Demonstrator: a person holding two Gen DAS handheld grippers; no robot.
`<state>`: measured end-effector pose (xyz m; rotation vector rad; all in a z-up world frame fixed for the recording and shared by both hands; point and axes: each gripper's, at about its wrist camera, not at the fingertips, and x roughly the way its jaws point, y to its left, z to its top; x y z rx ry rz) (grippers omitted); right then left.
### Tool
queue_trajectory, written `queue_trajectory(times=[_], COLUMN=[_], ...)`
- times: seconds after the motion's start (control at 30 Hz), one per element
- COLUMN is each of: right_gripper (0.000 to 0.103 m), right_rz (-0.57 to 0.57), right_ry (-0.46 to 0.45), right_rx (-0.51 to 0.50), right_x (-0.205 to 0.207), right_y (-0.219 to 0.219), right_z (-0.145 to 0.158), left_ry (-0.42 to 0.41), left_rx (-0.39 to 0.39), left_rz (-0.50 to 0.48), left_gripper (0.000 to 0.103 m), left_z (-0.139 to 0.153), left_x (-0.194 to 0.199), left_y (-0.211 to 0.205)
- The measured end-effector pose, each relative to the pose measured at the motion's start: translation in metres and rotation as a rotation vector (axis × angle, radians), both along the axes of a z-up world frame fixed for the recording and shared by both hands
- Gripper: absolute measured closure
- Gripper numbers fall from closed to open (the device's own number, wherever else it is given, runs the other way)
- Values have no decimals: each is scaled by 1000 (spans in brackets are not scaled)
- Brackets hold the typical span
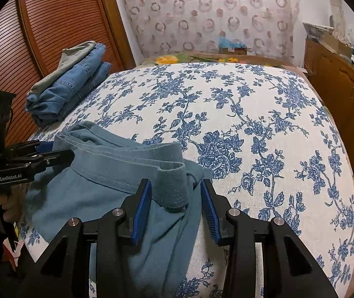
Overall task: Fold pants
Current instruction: 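Grasp the folded teal shorts with the left tool while the right tool pinches them, then lift the folded shorts with both tools and carry them toward the clothes stack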
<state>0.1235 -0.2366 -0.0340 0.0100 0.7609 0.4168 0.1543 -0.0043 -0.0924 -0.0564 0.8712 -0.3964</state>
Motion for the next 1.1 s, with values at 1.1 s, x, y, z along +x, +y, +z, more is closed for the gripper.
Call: queue_trajectory(times=[1.1], right_gripper=[90], right_rz=[41], right_ry=[-135], right_rx=[47], right_x=[-29], right_y=[1], right_z=[29], left_ry=[-225], left_rx=[-42], left_rz=[-8], left_gripper=[81], left_z=[64], left_x=[-41], left_y=[-7])
